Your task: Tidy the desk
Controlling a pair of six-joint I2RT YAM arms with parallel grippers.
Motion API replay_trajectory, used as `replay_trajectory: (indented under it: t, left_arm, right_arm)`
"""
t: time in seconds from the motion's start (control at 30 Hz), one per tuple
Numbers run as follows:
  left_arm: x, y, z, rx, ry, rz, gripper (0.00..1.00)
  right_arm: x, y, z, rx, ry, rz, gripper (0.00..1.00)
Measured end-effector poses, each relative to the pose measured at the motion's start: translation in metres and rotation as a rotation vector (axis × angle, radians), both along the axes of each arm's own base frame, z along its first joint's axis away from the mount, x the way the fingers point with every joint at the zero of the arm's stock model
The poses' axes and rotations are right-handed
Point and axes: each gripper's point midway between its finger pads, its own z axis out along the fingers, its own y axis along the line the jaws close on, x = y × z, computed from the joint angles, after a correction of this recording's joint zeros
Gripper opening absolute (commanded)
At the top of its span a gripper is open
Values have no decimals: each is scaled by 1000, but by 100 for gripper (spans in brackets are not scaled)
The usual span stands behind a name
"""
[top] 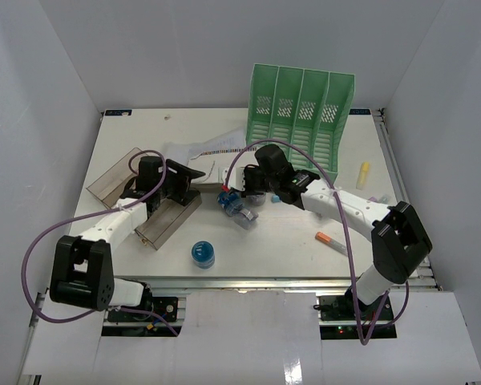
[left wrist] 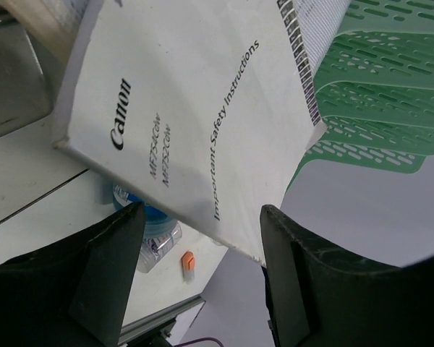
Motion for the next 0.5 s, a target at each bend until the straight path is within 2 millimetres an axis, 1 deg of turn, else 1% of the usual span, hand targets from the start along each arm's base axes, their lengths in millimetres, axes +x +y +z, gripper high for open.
replay_trajectory:
  t: [0.17, 0.5]
  left_arm:
    - [7, -2, -2, 4, -8, 16, 62]
    - [20, -5, -14, 13, 11, 38, 41]
  right_arm:
    - [-8, 2, 7, 35, 36, 13, 15]
    - [-19, 4, 3, 57, 108, 28, 15]
